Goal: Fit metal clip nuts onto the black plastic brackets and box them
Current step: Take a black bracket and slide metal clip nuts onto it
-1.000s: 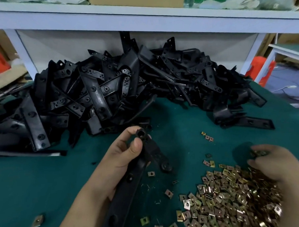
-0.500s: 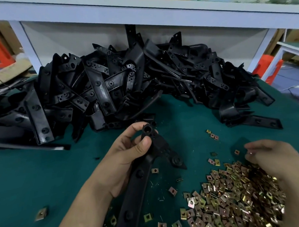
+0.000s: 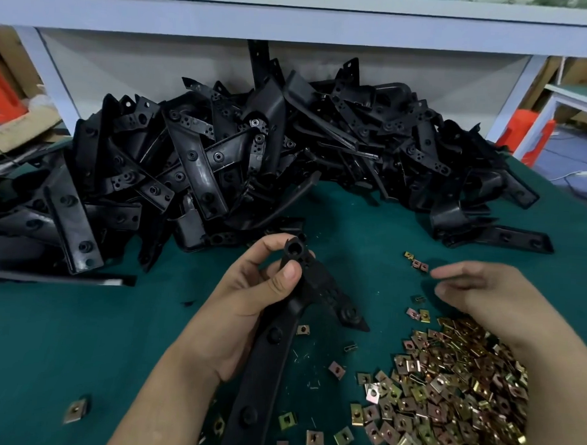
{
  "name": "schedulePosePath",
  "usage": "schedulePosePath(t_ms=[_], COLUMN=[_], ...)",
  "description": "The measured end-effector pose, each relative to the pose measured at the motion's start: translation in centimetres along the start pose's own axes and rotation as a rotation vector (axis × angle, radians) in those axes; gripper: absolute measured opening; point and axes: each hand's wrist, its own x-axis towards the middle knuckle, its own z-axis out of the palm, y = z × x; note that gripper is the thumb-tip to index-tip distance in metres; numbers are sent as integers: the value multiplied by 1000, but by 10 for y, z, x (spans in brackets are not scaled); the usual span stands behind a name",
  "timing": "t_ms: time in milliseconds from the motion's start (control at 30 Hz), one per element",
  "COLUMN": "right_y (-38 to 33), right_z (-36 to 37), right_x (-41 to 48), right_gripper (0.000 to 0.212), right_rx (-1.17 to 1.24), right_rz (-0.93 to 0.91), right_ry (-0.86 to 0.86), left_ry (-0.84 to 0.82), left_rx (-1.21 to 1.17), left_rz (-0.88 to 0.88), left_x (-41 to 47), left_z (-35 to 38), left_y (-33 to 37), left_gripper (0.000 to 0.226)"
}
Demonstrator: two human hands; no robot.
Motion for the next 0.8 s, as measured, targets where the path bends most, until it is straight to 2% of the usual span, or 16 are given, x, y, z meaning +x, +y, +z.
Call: schedulePosePath(t_ms=[200,367,567,700,800], right_y=[-9,-11,-12,-11,-20], right_z=[10,16,20,25,33], right_x=[-3,-1,0,2,-1], right_gripper=[26,14,19,17,20], right_rx=[-242,-332,-356,-86,229], right_rz=[-88,-61,-95,-174,-226], right_ry=[-159,-116,-31,23,-107], left_ry=[-1,-6,-10,-21,-35], left_rx=[-17,-10,11,9,9], left_rz=[5,1,4,10,13], left_x=[1,1,2,3,3], left_z=[0,-1,-2,-3,-4], left_y=[0,-1,-2,-2,-3], left_gripper=[28,31,31,29,28])
